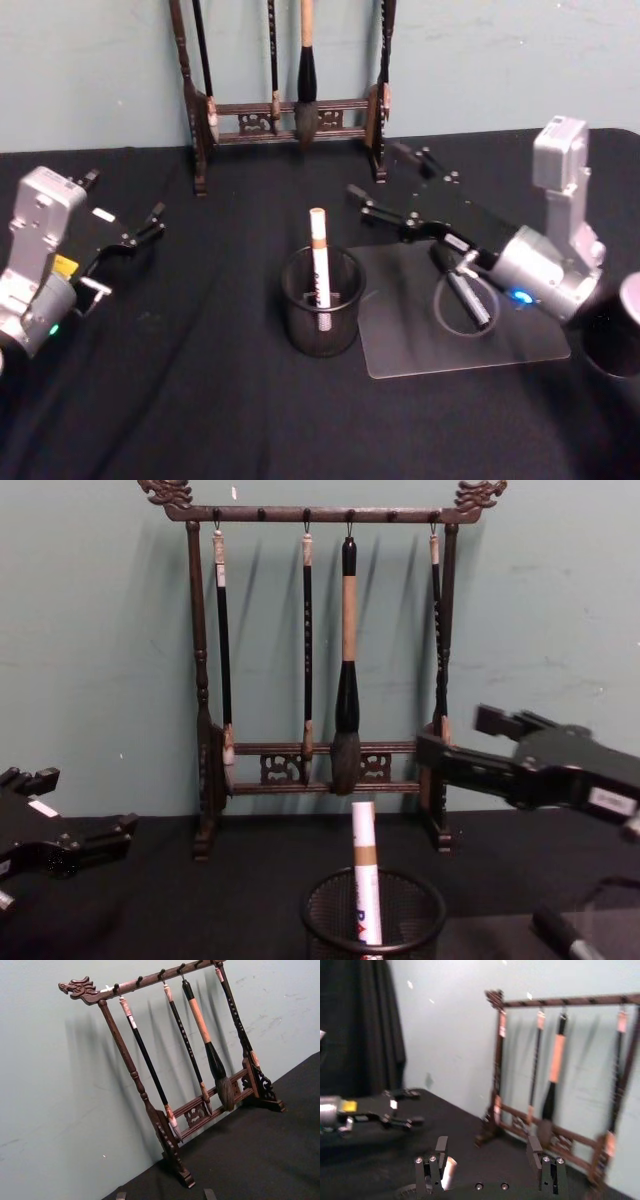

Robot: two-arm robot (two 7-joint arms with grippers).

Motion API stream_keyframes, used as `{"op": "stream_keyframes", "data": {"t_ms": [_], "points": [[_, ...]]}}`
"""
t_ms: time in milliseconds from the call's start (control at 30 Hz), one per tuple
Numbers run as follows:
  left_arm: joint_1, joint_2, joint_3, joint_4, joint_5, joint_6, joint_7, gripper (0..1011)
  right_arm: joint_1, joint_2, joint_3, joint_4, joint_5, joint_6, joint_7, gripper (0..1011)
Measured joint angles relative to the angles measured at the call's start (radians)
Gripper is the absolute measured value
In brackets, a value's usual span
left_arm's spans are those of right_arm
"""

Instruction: Pick up the water-based marker from the table and place it into the pen holder.

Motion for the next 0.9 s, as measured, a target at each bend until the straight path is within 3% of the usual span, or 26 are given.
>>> {"op": "stream_keyframes", "data": {"t_ms": [167,267,500,900], "points": [[0.000,0.000,0.000,0.000,0.000,0.000,0.000,1001,-0.029,0.040,0.023,-0.045,-0.014,0.084,-0.052,1002],[0.000,0.000,0.000,0.000,0.000,0.000,0.000,1001,-0.046,0.071,0.031,-0.079,-0.038,0.184,-0.103,1002],[0.000,0.000,0.000,0.000,0.000,0.000,0.000,1001,-0.056,0.103,0.037,-0.100,-0.060,0.343,-0.156,1002],[0.000,0.000,0.000,0.000,0.000,0.000,0.000,1001,-0.031,0.105,0.013,-0.065,-0.105,0.486,-0.179,1002]]}}
